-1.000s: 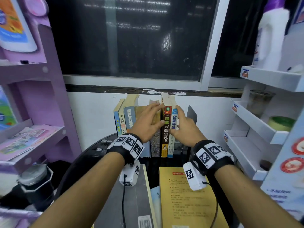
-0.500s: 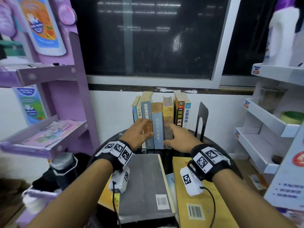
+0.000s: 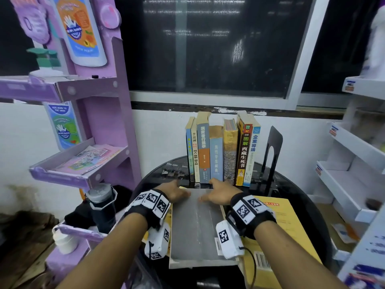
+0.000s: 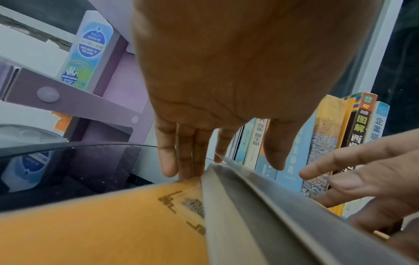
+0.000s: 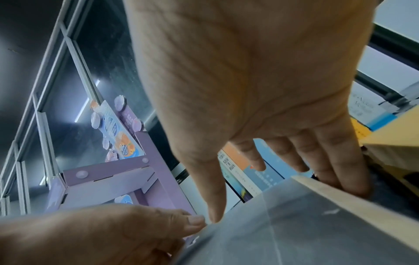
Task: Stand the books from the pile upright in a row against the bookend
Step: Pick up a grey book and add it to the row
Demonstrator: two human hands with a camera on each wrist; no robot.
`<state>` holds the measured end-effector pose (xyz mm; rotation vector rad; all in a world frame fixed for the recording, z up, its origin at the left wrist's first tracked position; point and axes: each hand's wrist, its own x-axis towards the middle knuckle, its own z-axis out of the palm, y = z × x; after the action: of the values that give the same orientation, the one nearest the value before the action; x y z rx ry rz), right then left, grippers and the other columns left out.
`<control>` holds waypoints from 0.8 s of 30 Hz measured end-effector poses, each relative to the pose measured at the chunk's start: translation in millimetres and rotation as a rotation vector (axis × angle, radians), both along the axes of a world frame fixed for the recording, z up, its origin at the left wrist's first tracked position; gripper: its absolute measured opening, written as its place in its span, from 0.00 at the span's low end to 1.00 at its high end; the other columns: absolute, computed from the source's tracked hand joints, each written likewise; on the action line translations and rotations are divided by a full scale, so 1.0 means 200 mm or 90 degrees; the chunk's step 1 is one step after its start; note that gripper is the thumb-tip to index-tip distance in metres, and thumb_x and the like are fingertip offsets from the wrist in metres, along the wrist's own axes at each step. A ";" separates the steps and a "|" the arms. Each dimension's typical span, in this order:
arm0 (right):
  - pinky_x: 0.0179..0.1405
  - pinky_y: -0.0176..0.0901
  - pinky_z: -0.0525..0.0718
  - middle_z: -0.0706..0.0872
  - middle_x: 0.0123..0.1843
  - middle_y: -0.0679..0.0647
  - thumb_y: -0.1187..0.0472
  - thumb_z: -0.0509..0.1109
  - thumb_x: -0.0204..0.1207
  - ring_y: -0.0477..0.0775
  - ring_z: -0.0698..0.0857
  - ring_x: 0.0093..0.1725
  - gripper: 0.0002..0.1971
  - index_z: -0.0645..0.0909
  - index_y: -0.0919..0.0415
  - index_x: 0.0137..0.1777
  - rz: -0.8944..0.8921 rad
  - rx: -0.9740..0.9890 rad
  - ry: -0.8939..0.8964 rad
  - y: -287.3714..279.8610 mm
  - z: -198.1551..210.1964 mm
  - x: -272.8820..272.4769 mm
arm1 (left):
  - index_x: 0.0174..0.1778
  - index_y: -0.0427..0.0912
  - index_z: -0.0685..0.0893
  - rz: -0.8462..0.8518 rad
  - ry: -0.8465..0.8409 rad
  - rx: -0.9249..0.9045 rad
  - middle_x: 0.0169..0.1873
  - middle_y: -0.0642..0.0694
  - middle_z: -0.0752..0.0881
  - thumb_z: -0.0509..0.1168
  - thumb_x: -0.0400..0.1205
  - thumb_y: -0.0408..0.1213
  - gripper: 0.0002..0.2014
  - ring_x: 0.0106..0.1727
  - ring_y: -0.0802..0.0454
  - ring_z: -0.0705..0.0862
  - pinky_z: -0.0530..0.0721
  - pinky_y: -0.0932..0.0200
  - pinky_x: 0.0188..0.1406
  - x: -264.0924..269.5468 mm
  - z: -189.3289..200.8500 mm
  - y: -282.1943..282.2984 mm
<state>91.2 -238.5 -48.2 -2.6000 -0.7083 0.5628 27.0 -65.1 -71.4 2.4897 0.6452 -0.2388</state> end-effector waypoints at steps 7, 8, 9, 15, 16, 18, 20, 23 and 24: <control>0.64 0.49 0.80 0.77 0.73 0.57 0.45 0.79 0.68 0.58 0.77 0.69 0.40 0.67 0.58 0.76 -0.055 -0.016 -0.008 0.01 -0.04 -0.01 | 0.72 0.42 0.73 0.016 0.018 0.051 0.69 0.40 0.79 0.66 0.78 0.58 0.32 0.66 0.44 0.79 0.77 0.55 0.60 -0.01 -0.02 -0.04; 0.63 0.48 0.80 0.77 0.73 0.57 0.46 0.79 0.68 0.58 0.78 0.69 0.40 0.68 0.58 0.76 -0.056 -0.018 -0.006 0.01 -0.03 -0.01 | 0.73 0.42 0.73 0.017 0.017 0.049 0.69 0.40 0.79 0.66 0.77 0.58 0.32 0.66 0.44 0.79 0.77 0.54 0.61 -0.02 -0.02 -0.03; 0.62 0.48 0.80 0.77 0.72 0.57 0.46 0.79 0.68 0.58 0.78 0.68 0.39 0.68 0.59 0.76 -0.056 -0.019 -0.005 0.01 -0.03 -0.02 | 0.73 0.42 0.72 0.017 0.018 0.045 0.69 0.40 0.79 0.66 0.78 0.59 0.33 0.67 0.43 0.78 0.77 0.54 0.62 -0.02 -0.03 -0.03; 0.61 0.48 0.79 0.79 0.70 0.57 0.46 0.82 0.66 0.57 0.78 0.67 0.39 0.70 0.59 0.72 -0.080 -0.008 -0.013 0.01 -0.03 -0.02 | 0.73 0.46 0.72 0.021 0.030 0.087 0.71 0.38 0.74 0.66 0.73 0.64 0.37 0.71 0.39 0.73 0.74 0.45 0.69 -0.03 -0.04 -0.01; 0.62 0.48 0.79 0.79 0.70 0.57 0.46 0.82 0.65 0.58 0.78 0.67 0.39 0.70 0.59 0.72 -0.084 -0.004 -0.017 0.01 -0.03 -0.02 | 0.72 0.46 0.72 0.022 0.028 0.094 0.71 0.38 0.73 0.67 0.73 0.64 0.36 0.71 0.39 0.72 0.73 0.44 0.70 -0.03 -0.03 -0.01; 0.63 0.49 0.79 0.77 0.71 0.58 0.47 0.84 0.64 0.58 0.78 0.68 0.41 0.69 0.60 0.73 -0.092 0.011 -0.021 0.02 -0.03 -0.02 | 0.69 0.45 0.74 0.019 0.013 0.086 0.69 0.39 0.75 0.69 0.73 0.63 0.34 0.70 0.40 0.73 0.75 0.46 0.68 -0.03 -0.02 0.00; 0.66 0.51 0.79 0.75 0.73 0.59 0.49 0.85 0.62 0.60 0.76 0.70 0.44 0.67 0.60 0.75 -0.101 0.032 -0.013 0.02 -0.03 -0.02 | 0.66 0.44 0.75 0.018 -0.004 0.046 0.66 0.41 0.79 0.70 0.74 0.59 0.31 0.65 0.43 0.77 0.78 0.50 0.63 -0.04 -0.01 0.00; 0.71 0.54 0.76 0.70 0.76 0.61 0.50 0.86 0.61 0.62 0.73 0.73 0.47 0.65 0.59 0.77 -0.115 0.056 -0.001 0.02 -0.03 -0.02 | 0.61 0.43 0.74 0.013 -0.019 -0.018 0.60 0.43 0.81 0.70 0.76 0.55 0.25 0.58 0.48 0.79 0.77 0.55 0.54 -0.06 -0.01 0.00; 0.71 0.54 0.76 0.69 0.77 0.61 0.51 0.86 0.61 0.62 0.73 0.74 0.48 0.64 0.59 0.78 -0.118 0.064 0.004 0.02 -0.03 -0.01 | 0.59 0.44 0.73 0.011 -0.024 -0.030 0.58 0.44 0.81 0.70 0.77 0.54 0.23 0.56 0.49 0.79 0.76 0.56 0.53 -0.06 0.00 0.00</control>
<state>88.5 -234.6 -53.3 -2.5347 -0.4741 0.4654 14.8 -64.4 -72.0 2.4369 0.6381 -0.1976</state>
